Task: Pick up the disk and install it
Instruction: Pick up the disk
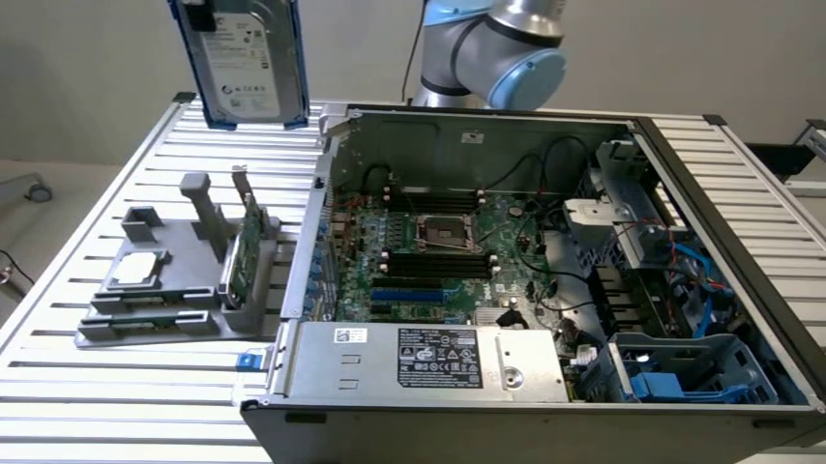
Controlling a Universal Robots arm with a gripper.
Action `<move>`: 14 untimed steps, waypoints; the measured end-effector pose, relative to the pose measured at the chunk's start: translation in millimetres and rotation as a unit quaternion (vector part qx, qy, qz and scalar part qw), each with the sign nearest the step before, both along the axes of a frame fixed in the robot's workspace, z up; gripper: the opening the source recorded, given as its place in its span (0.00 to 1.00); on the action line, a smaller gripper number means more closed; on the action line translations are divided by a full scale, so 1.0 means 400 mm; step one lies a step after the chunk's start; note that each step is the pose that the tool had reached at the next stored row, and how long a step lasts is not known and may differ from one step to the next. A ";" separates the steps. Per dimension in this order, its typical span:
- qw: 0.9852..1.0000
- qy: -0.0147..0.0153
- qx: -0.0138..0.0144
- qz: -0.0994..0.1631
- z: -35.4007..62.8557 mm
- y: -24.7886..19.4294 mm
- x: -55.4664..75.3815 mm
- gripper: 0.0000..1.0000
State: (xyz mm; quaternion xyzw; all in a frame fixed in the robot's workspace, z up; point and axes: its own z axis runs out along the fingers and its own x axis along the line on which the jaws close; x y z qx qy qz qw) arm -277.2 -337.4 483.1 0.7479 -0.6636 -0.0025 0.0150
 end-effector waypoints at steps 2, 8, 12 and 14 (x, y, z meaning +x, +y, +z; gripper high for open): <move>1.000 0.000 0.000 0.000 0.000 -0.011 0.022 0.33; 1.000 0.002 0.000 0.000 0.000 -0.043 0.090 0.33; 1.000 0.002 0.000 0.000 0.000 -0.063 0.136 0.33; 1.000 0.002 0.000 0.000 0.000 -0.072 0.158 0.33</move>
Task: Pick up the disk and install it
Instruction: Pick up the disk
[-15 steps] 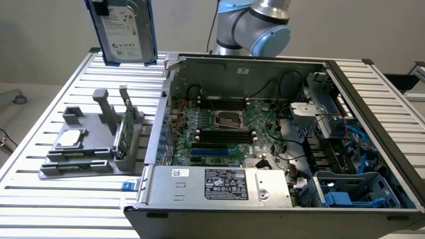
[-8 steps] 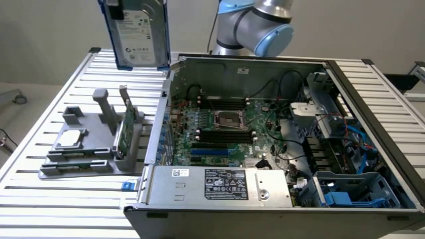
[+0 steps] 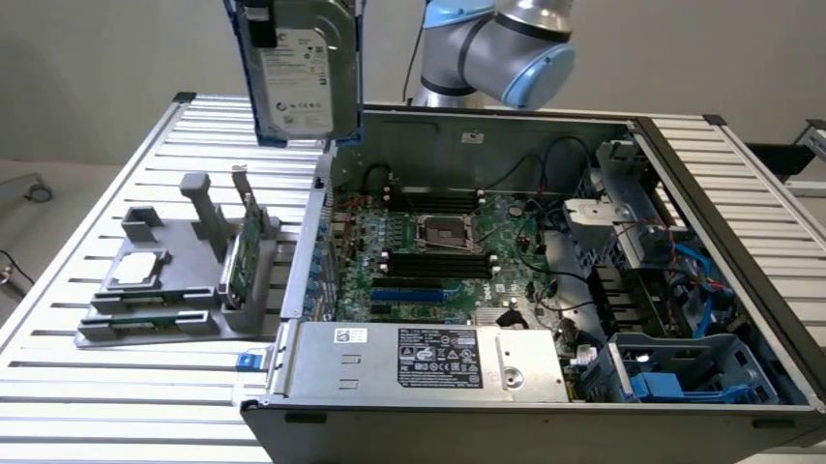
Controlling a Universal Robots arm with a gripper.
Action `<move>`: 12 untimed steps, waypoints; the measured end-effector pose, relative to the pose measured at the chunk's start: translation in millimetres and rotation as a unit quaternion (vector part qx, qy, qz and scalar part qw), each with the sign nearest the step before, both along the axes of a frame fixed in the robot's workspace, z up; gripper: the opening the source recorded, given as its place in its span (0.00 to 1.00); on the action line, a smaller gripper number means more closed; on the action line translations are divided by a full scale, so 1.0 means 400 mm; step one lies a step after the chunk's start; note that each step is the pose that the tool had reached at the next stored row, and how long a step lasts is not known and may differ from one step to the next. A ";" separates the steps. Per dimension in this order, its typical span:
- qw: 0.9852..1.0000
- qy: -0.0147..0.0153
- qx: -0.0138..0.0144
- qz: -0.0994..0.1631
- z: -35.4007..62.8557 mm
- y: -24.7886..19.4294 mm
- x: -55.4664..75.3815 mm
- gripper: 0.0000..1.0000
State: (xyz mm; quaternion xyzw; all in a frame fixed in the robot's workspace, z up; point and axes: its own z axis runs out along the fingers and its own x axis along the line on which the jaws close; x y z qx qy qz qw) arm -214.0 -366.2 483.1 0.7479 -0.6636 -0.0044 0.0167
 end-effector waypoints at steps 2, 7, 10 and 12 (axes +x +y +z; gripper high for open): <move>1.000 0.000 0.000 0.000 0.000 -0.008 0.023 0.33; 1.000 0.001 0.000 0.000 0.000 -0.029 0.080 0.33; 1.000 0.001 0.000 0.000 0.000 -0.040 0.114 0.33; 1.000 0.001 0.000 0.000 0.000 -0.048 0.137 0.33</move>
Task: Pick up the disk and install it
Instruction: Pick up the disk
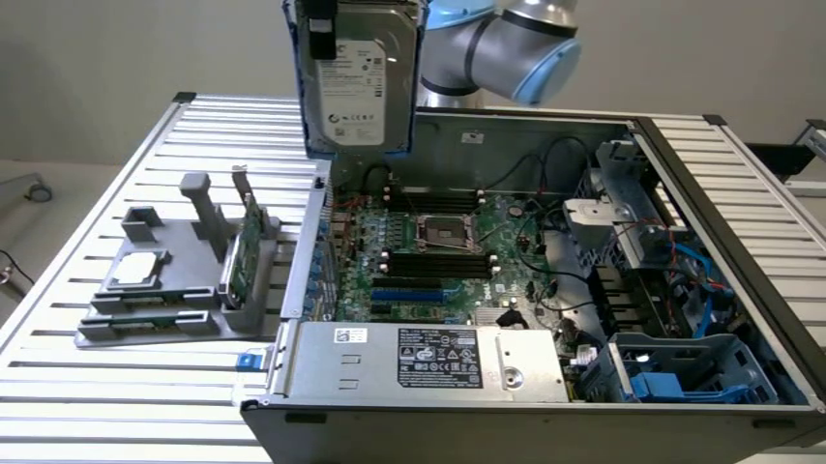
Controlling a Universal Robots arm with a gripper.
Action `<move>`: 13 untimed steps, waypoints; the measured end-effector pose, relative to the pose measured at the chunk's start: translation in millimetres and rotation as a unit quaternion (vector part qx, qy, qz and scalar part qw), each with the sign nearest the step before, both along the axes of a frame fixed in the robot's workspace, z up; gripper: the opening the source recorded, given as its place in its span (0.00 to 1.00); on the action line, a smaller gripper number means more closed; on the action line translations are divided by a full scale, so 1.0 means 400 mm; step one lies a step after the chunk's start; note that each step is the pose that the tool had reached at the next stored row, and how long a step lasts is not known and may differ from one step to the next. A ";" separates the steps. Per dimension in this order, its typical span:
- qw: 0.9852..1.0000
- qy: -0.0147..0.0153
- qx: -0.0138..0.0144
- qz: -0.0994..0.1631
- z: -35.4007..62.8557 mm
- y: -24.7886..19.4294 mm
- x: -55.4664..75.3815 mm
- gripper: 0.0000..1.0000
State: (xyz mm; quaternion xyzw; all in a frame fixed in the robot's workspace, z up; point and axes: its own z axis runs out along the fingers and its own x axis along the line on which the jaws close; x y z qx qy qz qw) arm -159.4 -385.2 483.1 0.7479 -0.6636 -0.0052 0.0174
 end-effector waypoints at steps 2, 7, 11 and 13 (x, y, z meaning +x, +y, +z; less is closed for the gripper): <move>1.000 0.000 0.000 0.000 0.000 -0.007 0.022 0.33; 1.000 0.001 0.000 0.000 0.000 -0.024 0.079 0.33; 1.000 0.002 0.000 0.000 0.000 -0.036 0.125 0.33; 1.000 0.002 0.000 0.000 0.000 -0.042 0.148 0.33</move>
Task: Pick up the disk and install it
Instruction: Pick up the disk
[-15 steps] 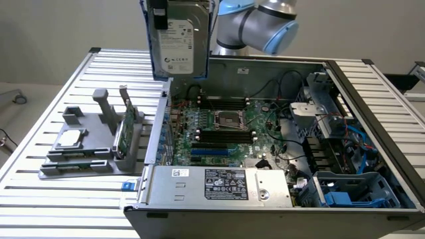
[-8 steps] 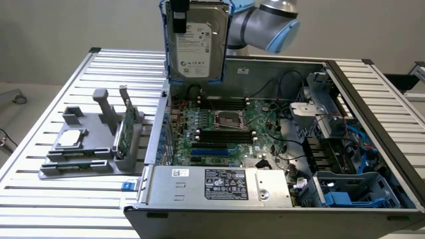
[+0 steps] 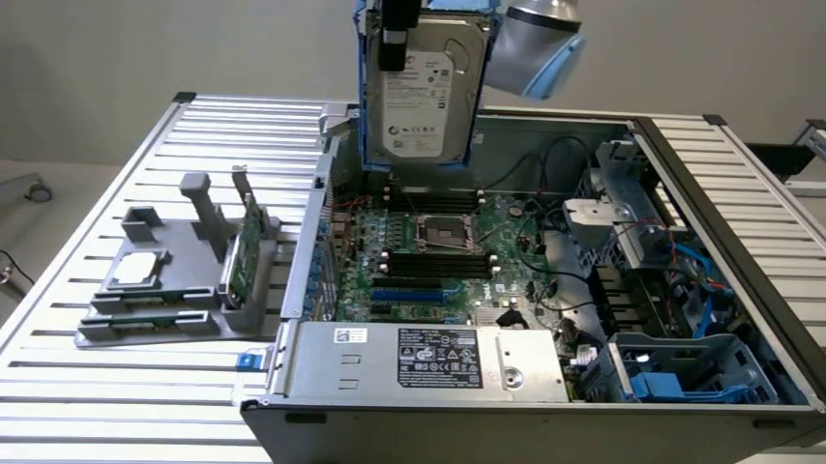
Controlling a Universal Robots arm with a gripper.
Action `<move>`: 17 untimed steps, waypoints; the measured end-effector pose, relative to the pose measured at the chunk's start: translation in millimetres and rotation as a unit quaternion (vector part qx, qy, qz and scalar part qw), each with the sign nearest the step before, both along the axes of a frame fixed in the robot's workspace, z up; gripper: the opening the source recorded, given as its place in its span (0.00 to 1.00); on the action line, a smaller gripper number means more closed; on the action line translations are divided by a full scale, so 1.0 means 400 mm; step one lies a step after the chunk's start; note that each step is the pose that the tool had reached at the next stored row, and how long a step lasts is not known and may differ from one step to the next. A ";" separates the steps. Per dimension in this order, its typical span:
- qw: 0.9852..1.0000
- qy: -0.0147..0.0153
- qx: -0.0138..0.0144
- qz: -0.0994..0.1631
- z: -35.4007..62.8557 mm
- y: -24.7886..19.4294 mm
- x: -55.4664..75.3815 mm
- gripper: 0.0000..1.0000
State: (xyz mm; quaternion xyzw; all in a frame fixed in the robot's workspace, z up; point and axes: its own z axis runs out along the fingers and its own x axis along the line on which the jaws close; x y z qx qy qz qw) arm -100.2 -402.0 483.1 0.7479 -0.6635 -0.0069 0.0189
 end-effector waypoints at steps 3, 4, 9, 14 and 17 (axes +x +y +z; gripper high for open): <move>1.000 0.001 0.000 0.000 0.000 -0.008 0.034 0.33; 1.000 0.001 0.000 0.000 0.000 -0.011 0.045 0.33; 1.000 0.002 0.000 0.000 0.000 -0.025 0.102 0.33; 1.000 0.004 0.000 0.000 0.000 -0.038 0.158 0.33; 1.000 0.004 0.000 0.000 0.000 -0.046 0.193 0.33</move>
